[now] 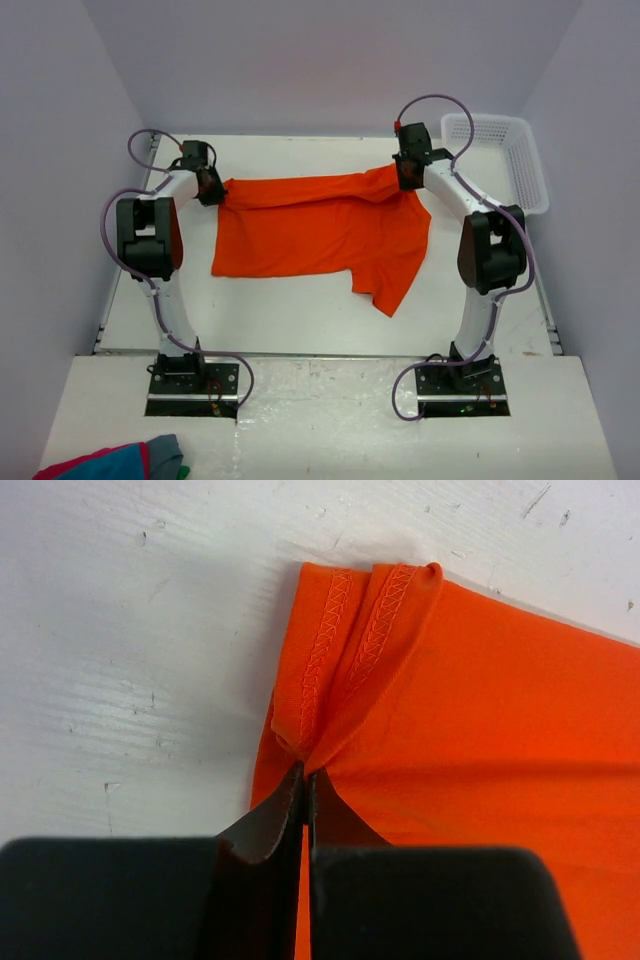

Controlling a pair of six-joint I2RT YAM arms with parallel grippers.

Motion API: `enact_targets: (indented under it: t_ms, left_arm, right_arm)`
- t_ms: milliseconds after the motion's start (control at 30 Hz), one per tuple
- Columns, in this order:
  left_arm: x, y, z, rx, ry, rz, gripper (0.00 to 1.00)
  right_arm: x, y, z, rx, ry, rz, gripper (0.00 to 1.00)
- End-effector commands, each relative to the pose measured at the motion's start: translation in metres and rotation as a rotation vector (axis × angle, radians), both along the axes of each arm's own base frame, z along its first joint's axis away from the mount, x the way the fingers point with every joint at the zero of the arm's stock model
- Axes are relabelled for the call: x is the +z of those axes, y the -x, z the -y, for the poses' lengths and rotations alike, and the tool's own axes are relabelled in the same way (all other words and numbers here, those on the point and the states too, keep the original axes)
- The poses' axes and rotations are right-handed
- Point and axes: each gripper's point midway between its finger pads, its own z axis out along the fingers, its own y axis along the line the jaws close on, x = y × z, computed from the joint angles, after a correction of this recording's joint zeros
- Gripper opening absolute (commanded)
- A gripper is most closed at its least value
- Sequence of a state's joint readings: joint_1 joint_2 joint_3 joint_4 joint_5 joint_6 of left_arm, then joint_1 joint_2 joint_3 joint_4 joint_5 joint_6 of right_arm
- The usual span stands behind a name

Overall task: Fold and stack the t-shirts
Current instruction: Flatten out the tshirt

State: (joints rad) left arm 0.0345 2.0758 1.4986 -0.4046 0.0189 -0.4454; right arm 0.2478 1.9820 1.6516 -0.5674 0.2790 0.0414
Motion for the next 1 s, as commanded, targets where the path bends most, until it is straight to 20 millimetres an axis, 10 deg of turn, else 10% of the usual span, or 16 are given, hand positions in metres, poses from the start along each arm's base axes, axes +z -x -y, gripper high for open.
enact_targets:
  t_ms: [0, 400, 733, 967]
  left_arm:
    - [0.018, -0.012, -0.008, 0.023, -0.011, 0.061, 0.01]
    - [0.035, -0.015, -0.002, 0.003, 0.015, 0.115, 0.00]
    - [0.137, -0.023, 0.007, -0.042, 0.043, 0.338, 0.00]
    - [0.108, -0.021, 0.007, -0.042, 0.046, 0.261, 0.00]
  right_arm:
    - [0.002, -0.001, 0.008, -0.040, 0.010, 0.015, 0.00]
    - [0.025, -0.008, 0.006, -0.046, -0.004, 0.076, 0.00]
    - [0.124, -0.027, 0.004, -0.022, -0.015, 0.240, 0.00]
    - [0.091, -0.023, 0.001, -0.013, -0.020, 0.171, 0.00]
